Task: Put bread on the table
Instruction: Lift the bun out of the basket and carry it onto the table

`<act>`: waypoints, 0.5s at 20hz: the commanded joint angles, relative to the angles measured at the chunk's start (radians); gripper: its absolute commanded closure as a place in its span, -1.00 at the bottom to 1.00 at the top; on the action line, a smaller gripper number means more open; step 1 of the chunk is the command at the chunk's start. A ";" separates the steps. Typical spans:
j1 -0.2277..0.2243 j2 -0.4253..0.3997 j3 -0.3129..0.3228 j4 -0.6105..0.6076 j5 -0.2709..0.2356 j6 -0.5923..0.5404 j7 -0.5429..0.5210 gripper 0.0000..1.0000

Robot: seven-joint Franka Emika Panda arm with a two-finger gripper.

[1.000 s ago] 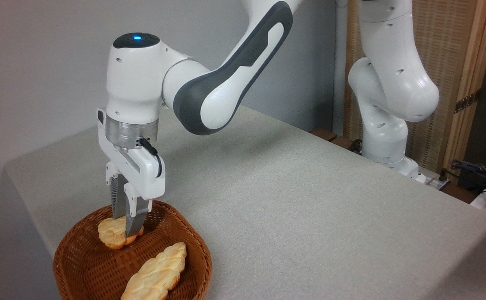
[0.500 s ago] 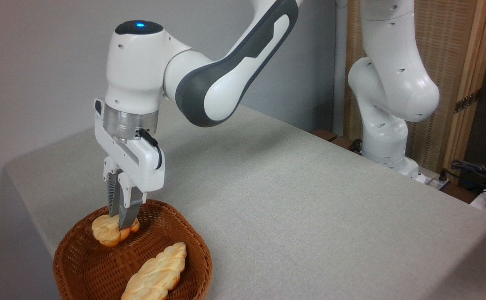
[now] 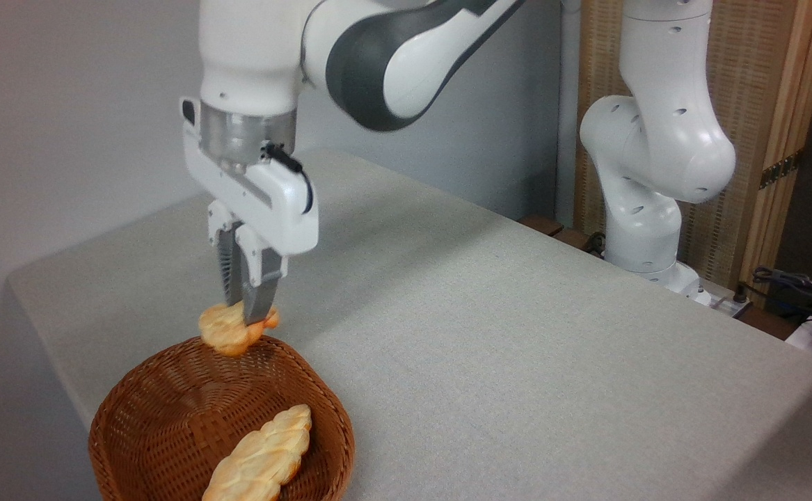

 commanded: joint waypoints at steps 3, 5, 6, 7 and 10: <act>-0.010 -0.106 0.011 -0.088 -0.023 -0.151 0.027 0.41; -0.017 -0.112 0.008 -0.122 -0.022 -0.171 0.027 0.40; -0.023 -0.112 0.002 -0.138 -0.017 -0.171 0.027 0.40; -0.039 -0.109 0.000 -0.155 -0.008 -0.163 0.027 0.40; -0.054 -0.072 0.000 -0.171 0.007 -0.154 0.024 0.18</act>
